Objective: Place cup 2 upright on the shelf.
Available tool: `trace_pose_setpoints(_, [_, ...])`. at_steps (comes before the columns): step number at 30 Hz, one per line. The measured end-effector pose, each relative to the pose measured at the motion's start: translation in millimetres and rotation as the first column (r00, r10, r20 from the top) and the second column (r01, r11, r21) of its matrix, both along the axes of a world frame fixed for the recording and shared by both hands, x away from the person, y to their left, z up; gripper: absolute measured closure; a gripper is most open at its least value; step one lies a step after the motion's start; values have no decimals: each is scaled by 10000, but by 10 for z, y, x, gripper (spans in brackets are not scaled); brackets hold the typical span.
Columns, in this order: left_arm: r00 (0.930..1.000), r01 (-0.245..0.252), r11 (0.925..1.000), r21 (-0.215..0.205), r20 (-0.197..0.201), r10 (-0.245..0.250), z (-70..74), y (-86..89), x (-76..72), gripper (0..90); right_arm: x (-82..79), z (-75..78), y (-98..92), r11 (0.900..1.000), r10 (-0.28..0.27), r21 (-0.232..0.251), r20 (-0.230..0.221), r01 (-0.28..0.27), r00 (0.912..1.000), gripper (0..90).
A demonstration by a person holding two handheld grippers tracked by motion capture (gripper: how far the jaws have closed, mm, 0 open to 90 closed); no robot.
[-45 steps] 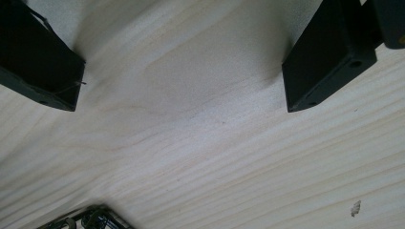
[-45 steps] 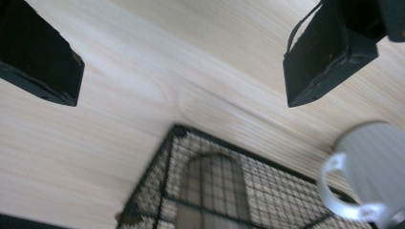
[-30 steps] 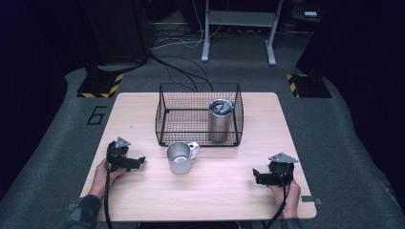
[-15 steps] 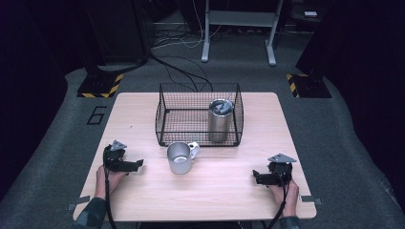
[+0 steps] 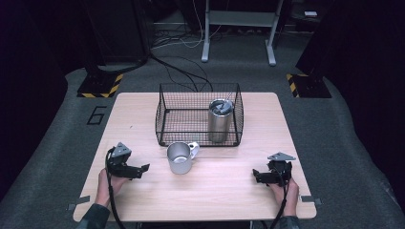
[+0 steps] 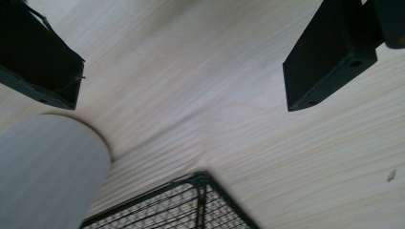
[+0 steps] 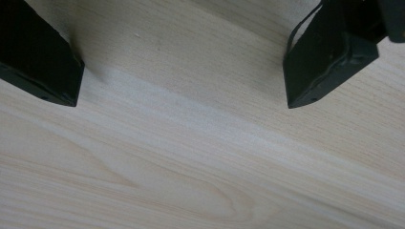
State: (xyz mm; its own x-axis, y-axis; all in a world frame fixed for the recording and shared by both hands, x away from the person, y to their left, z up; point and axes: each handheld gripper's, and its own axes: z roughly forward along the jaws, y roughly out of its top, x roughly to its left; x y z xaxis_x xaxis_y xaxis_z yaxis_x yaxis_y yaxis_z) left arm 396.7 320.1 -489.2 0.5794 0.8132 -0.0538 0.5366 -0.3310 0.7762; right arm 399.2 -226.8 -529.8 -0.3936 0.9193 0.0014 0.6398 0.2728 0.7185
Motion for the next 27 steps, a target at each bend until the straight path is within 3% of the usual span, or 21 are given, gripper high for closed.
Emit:
trace_pose_setpoints(9, [9974,677,9977,97,223,-679,166,-201,-101,1,2,-1,-2,10000,8,2,5,-8,10000,0])
trace_pose_setpoints(27, [9889,1370,9894,-474,642,-1339,366,-567,-163,0,3,-5,18,9998,-176,76,78,175,9998,0])
